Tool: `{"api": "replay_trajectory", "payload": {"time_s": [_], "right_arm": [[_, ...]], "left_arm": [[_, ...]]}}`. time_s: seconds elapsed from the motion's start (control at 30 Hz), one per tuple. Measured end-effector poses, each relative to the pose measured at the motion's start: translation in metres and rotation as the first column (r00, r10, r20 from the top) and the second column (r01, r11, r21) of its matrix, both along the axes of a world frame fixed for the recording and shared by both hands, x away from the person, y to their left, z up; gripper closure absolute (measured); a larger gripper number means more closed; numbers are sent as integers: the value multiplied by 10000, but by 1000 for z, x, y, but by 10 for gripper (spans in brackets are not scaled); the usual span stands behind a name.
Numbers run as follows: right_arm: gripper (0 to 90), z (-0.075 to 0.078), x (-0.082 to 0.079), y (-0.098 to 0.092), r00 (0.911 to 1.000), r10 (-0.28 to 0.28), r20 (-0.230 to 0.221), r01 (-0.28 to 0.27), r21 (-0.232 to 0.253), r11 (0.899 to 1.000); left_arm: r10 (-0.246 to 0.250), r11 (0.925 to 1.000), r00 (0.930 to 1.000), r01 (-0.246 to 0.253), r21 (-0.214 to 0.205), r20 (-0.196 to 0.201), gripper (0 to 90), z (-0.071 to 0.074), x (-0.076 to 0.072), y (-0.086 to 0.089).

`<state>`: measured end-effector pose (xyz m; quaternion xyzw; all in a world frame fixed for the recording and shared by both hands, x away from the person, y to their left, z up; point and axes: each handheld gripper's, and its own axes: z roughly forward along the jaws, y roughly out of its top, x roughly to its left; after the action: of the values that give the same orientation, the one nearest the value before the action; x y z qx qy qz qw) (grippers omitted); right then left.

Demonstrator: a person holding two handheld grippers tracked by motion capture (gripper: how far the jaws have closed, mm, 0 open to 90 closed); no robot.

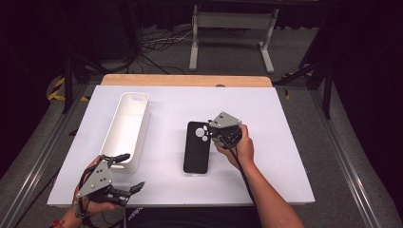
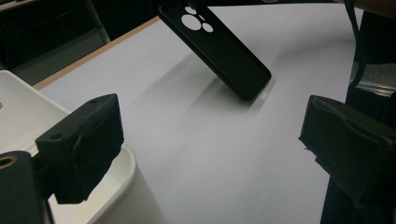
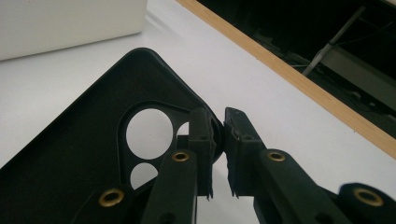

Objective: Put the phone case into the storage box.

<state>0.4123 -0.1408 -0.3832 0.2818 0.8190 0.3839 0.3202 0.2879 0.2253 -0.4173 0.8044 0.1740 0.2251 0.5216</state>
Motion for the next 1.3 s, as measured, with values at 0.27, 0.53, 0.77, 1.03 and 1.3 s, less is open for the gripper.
{"api": "replay_trajectory", "payload": {"time_s": [0.27, 0.53, 0.77, 1.03, 1.3], "right_arm": [[824, 5, -10, 6, 9988, 202, 449, -206, 80, 9998], [824, 13, -18, 3, 9957, 254, 891, -265, 121, 9996], [823, 20, -24, 0, 9928, 297, 1164, -323, 203, 9993], [824, 22, -31, -1, 9882, 233, 1516, -273, 243, 9993], [823, 21, -35, 2, 9834, 340, 1783, -372, 148, 9992]], "left_arm": [[62, 9999, 9999, -61, -152, 98, 76, 9, 5, -4], [-1, 9996, 9995, 10, -288, 310, 77, 22, 7, -15], [99, 9996, 9997, -93, -254, 228, 79, 28, 16, -27], [182, 9990, 9973, -153, -425, 705, 98, 46, 30, -49], [-212, 9986, 9967, 249, -469, 790, 118, 60, 48, -77]]}}
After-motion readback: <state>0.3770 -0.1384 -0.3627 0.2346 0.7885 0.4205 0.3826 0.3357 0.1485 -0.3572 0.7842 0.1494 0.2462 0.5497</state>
